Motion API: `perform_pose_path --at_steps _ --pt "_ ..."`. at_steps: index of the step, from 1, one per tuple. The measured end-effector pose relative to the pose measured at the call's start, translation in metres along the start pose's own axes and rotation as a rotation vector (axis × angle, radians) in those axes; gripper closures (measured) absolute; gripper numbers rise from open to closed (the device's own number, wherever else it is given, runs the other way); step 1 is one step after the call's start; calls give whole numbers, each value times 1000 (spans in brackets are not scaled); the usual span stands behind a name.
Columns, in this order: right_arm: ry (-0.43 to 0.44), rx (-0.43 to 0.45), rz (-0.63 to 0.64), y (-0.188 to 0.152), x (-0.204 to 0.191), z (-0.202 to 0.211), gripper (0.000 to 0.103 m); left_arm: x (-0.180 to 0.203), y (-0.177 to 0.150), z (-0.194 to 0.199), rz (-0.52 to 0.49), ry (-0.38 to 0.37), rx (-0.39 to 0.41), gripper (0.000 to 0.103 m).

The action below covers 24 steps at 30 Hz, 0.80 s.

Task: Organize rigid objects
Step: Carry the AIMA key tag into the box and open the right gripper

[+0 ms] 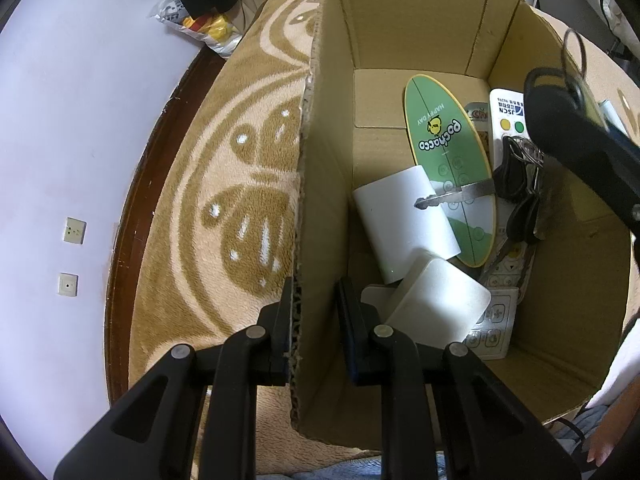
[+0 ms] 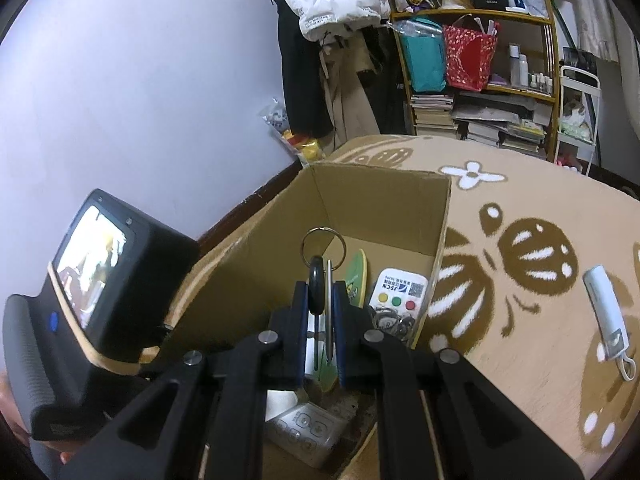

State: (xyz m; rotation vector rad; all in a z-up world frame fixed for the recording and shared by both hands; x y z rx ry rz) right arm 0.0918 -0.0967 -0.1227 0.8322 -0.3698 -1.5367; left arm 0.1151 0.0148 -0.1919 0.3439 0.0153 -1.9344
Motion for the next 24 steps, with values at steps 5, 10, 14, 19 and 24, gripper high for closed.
perform_pose_path --at_steps 5,10,14,19,24 --pt "-14 -24 2 -3 2 -6 91 0 0 0 0 1 0 84" --pt "-28 -42 15 -5 0 -12 91 0 0 -1 1 -1 0 83" --pt "-33 -46 26 -6 -2 -13 91 0 0 -1 0 0 0 83" --pt "-53 -67 20 -8 -1 -17 91 0 0 -1 0 0 0 83" --pt "-57 -70 27 -9 -3 -19 91 0 0 -2 -1 2 0 83"
Point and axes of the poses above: each gripper's, at about its wrist camera, not at the fingertips, and z roughly against the way its jaws point, x to its right, y to its top, the point moved 7 cm from there along -z, roughly the way its jaws point, and after that the axes turned 3 degrees about -x, right-handed, at the moved point
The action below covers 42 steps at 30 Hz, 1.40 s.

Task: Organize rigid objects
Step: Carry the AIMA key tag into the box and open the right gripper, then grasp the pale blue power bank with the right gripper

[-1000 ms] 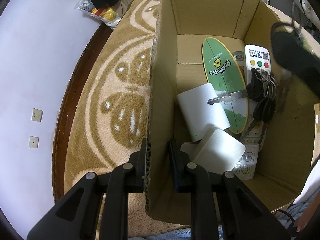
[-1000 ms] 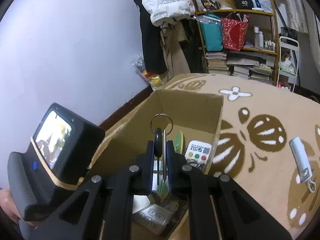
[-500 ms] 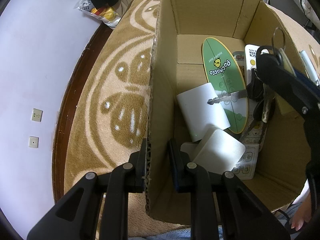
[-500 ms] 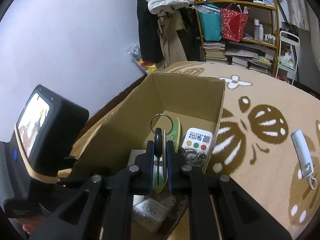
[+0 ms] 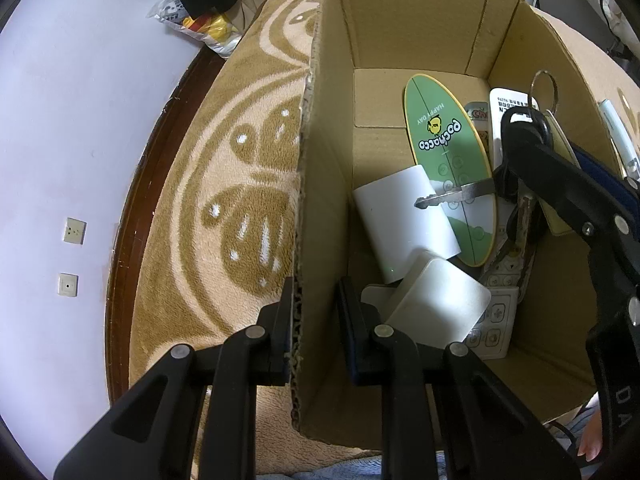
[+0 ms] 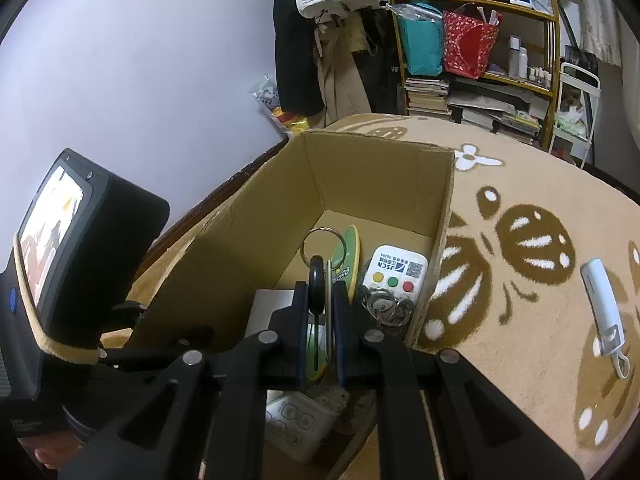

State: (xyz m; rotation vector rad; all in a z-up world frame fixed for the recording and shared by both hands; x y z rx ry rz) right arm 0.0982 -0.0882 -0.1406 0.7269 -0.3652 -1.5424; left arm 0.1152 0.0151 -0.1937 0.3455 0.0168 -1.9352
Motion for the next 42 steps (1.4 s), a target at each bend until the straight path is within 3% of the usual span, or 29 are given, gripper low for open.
perform_pose_path --at_steps 11,23,24,29,32,37,42 --pt "-10 1 3 0 0 2 90 1 0 -2 0 -1 -3 83" --pt "-44 85 -13 21 13 32 89 1 -1 -3 -6 -3 -4 83" --pt "-52 87 -18 23 17 33 86 1 -1 -3 -6 -4 -4 83" --pt "-120 93 -33 30 43 42 37 1 0 -2 -5 -8 -5 83" --pt "-174 108 -78 36 65 51 14 1 0 -2 -3 -10 -6 83" --pt "-267 88 -117 44 104 58 1 1 0 -2 -4 -10 -6 83" --pt "-282 76 -155 49 141 59 0 0 1 -3 -5 -9 -6 82"
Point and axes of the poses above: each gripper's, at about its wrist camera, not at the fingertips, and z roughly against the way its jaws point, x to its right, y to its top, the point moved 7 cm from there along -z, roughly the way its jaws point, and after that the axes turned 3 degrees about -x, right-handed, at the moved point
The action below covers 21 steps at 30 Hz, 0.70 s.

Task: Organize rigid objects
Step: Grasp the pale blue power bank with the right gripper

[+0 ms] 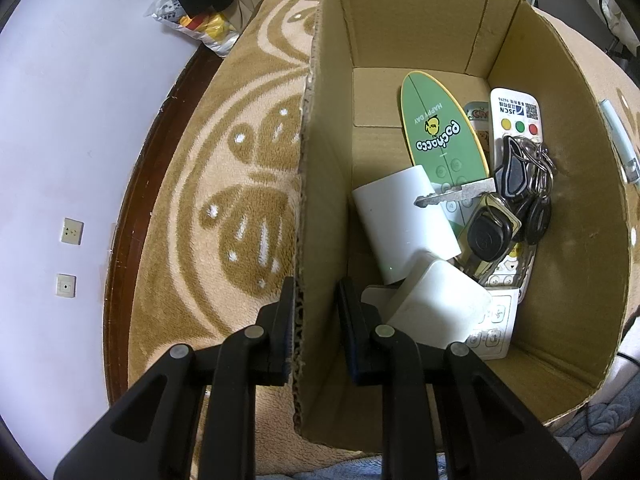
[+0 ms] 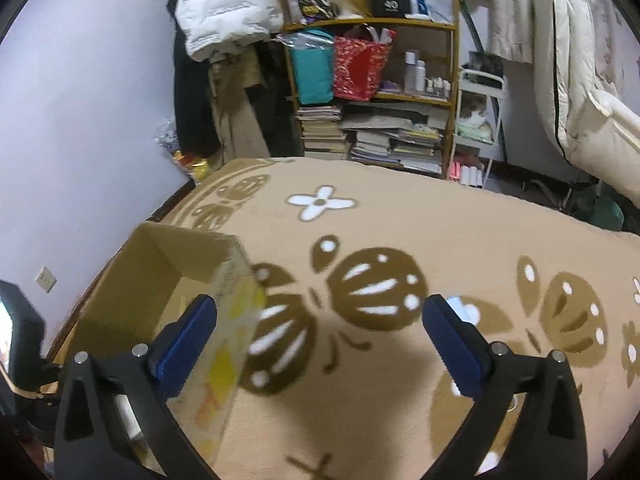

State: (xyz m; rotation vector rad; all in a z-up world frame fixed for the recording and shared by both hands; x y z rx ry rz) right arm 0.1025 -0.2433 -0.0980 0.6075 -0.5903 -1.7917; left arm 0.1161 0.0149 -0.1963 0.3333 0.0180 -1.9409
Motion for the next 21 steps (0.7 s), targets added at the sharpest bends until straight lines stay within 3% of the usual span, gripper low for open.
perform_pose_path --at_steps 8,21 --pt "-114 -86 -32 -14 58 -32 0 1 0 0 -4 7 0 82" --pt "-111 -204 -146 -51 121 -86 0 3 -1 0 -15 17 2 81"
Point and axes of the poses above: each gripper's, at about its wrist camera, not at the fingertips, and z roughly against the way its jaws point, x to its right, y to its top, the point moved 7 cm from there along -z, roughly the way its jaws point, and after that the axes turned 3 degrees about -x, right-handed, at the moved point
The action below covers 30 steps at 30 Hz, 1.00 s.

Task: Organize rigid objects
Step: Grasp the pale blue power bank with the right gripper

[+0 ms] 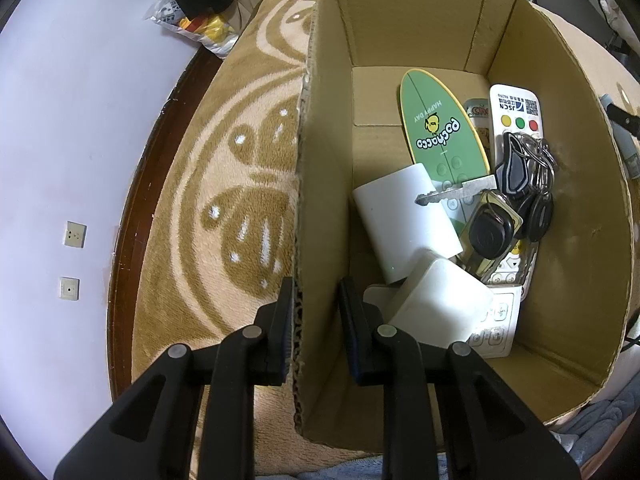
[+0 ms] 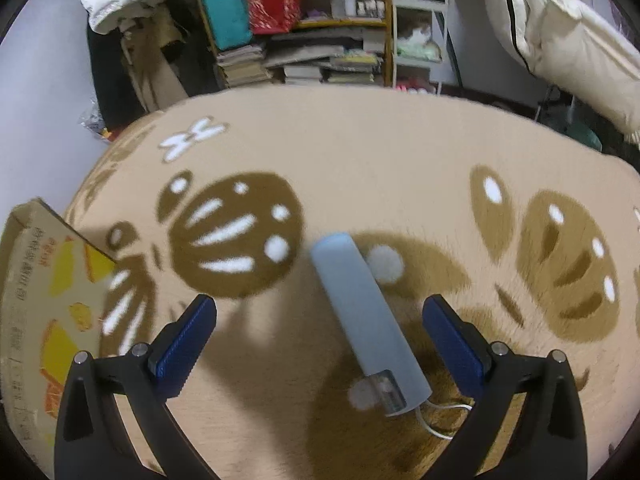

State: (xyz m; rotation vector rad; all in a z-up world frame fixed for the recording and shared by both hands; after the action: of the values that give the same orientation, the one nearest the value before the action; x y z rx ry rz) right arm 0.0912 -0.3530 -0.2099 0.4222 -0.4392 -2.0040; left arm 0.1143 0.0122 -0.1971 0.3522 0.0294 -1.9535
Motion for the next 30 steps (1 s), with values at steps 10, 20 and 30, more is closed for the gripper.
perform_pose_path --at_steps 10,20,30 --pt "9 -29 -5 -9 10 -24 14 2 0 2 -6 14 -2 81" --pt "-6 -35 6 -10 5 -24 41 2 1 4 -13 21 0 81" --pt "16 -30 53 -10 -14 -15 73 1 2 4 -10 11 -3 81"
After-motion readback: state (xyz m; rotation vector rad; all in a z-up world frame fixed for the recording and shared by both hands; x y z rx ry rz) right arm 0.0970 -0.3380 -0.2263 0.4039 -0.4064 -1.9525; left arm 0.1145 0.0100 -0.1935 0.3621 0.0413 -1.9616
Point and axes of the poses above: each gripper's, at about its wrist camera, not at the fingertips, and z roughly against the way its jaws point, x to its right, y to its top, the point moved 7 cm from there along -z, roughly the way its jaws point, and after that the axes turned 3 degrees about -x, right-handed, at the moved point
